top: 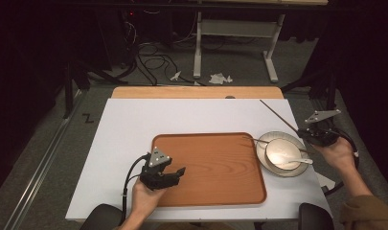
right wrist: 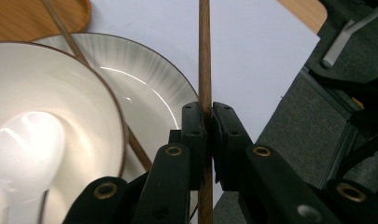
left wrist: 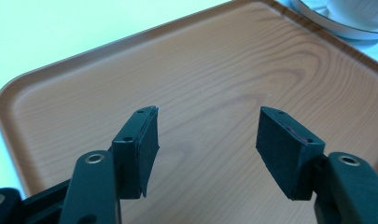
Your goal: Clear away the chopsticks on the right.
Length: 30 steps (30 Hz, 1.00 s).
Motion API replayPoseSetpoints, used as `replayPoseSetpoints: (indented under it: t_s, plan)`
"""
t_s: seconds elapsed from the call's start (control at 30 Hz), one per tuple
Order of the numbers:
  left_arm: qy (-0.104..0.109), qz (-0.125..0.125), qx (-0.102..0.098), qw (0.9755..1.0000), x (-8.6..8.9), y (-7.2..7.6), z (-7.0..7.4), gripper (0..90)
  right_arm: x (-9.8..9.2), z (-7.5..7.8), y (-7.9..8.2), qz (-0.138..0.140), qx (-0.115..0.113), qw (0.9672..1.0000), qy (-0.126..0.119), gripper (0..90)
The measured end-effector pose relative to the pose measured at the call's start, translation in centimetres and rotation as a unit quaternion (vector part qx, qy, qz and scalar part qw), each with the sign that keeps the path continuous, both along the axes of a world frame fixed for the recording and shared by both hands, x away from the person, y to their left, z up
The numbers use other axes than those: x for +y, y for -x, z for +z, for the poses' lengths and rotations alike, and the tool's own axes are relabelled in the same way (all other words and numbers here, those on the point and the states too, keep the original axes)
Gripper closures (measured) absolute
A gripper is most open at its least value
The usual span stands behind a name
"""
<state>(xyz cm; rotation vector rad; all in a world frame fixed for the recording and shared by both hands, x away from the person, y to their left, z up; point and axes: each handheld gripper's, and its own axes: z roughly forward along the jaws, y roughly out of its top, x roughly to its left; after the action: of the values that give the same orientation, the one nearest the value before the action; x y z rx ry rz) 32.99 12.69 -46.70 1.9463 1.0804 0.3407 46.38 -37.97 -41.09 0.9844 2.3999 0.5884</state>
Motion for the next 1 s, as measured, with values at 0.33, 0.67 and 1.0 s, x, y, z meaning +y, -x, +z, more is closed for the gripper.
replayPoseSetpoints:
  t_s: [0.33,0.67,1.0]
  plan:
    - [-0.002,-0.027,0.000,0.9996,-1.2,-0.7,-0.1,38.8,0.6,2.4,4.0,-0.001,-0.020,0.9997,-0.016,84.8]
    - [0.002,-0.053,-0.004,0.9986,-2.4,-1.4,0.0,38.9,1.6,3.8,8.0,0.004,-0.023,0.9991,-0.036,84.7]
    - [0.004,-0.065,-0.006,0.9979,-2.9,-1.8,0.1,38.9,4.4,4.1,11.5,0.021,-0.017,0.9985,-0.047,84.7]
